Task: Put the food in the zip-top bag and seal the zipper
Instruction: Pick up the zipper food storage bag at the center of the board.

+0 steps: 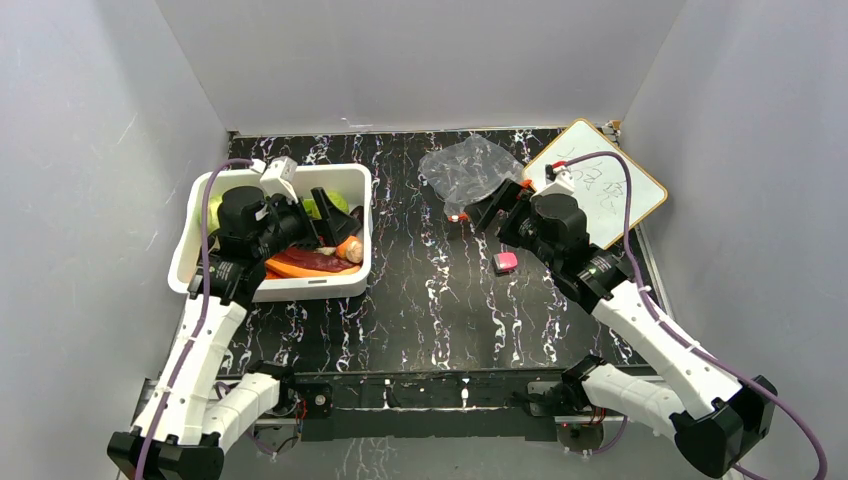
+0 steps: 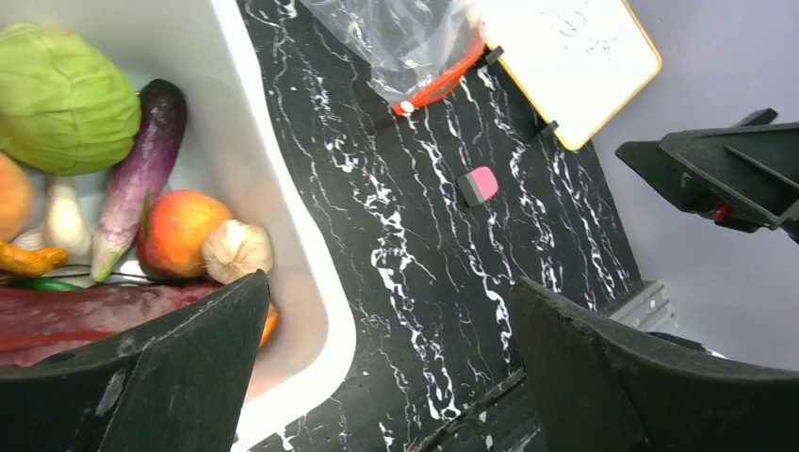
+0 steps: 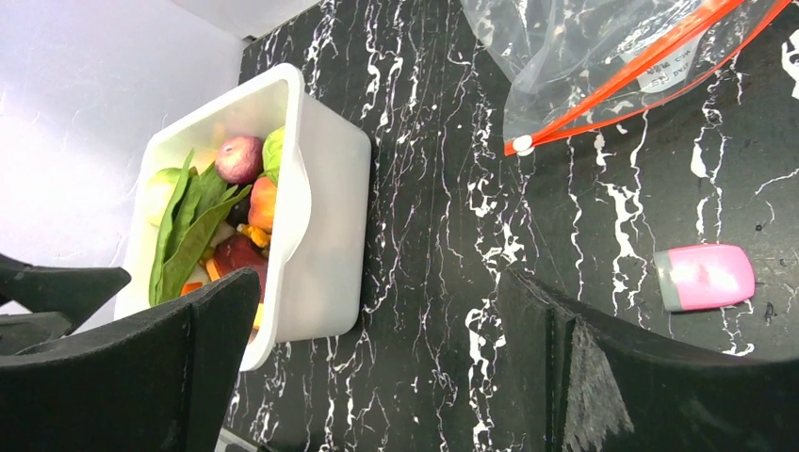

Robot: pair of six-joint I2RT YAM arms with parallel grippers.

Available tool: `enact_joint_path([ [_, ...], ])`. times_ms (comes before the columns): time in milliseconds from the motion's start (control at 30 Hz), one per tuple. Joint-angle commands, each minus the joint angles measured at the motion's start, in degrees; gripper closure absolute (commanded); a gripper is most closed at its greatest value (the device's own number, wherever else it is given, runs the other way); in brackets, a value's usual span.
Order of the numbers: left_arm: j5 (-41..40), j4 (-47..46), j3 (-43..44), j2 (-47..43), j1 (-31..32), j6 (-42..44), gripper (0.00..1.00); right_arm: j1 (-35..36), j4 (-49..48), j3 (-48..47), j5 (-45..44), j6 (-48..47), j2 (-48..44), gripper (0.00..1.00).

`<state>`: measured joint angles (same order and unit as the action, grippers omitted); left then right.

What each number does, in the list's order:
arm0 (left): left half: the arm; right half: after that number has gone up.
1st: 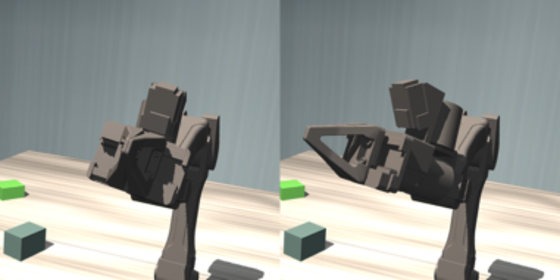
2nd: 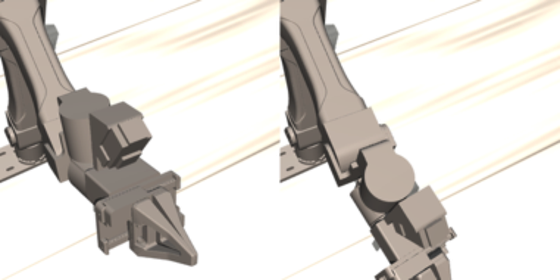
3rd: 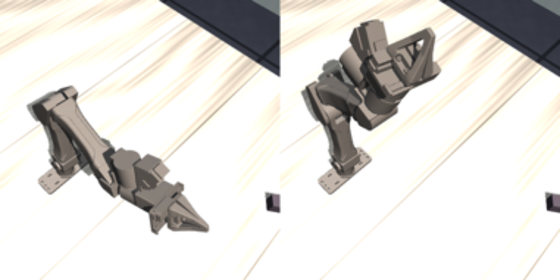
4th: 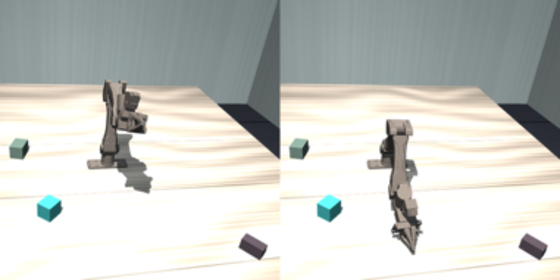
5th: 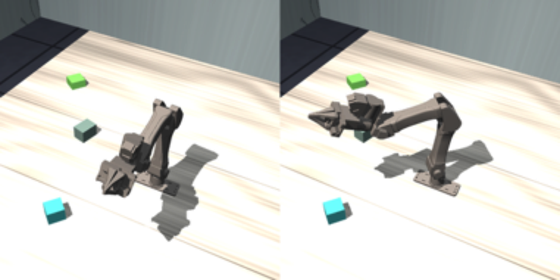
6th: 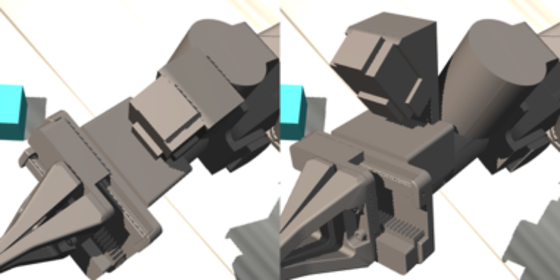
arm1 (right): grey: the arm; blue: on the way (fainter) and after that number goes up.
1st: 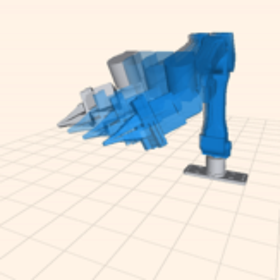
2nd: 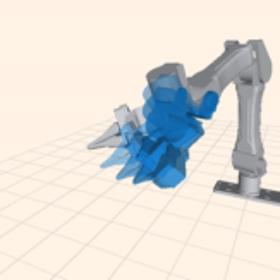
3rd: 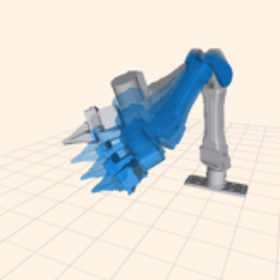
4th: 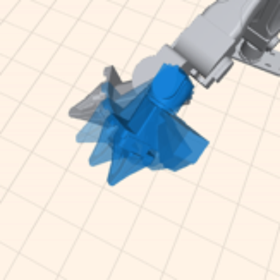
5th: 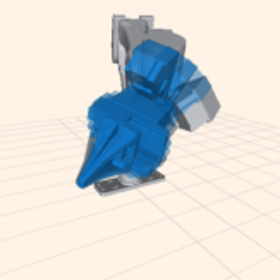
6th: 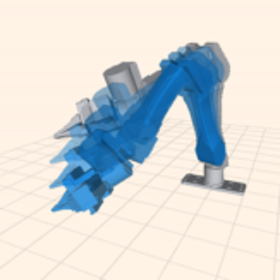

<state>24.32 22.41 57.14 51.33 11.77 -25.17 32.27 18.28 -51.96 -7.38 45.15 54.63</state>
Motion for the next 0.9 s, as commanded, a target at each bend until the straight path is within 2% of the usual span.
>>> enact_joint_path([
  [0, -5.4, 1.7, 0.2, -2.0, -0.3, 1.0, 0.02, 0.3, -3.3, -2.2, -3.5, 0.1, 0.6, 0.02],
  [233, -5.6, -1.2, -4.5, -4.3, -0.3, 2.0, 0.02, 0.3, -10.7, -3.8, -9.4, -3.3, 3.4, 0.02],
  [433, -6.0, -2.8, -7.7, -6.0, -0.3, 3.4, 0.02, 0.1, -13.5, -5.9, -16.6, -4.5, 9.5, 0.09],
  [500, -6.1, -3.1, -8.6, -6.2, -0.3, 4.3, 0.02, -0.1, -15.9, -5.2, -18.8, -4.4, 11.3, 0.18],
  [600, -6.7, -4.2, -10.1, -6.6, -0.2, 4.5, 0.02, -2.4, -19.5, -4.3, -17.8, -2.5, 15.0, 0.38],
  [633, -7.0, -4.6, -10.6, -6.9, -0.2, 4.6, 0.02, -3.4, -20.2, -4.2, -17.2, -1.3, 16.5, 0.42],
  [800, -8.9, -6.1, -12.9, -8.2, 1.4, 4.7, 0.02, -7.8, -23.7, -4.6, -14.1, 6.8, 24.2, 0.52],
  [867, -6.3, -7.8, -14.6, -8.6, 2.1, 4.3, 0.02, -9.6, -24.8, -5.2, -12.2, 8.9, 28.3, 0.57],
])
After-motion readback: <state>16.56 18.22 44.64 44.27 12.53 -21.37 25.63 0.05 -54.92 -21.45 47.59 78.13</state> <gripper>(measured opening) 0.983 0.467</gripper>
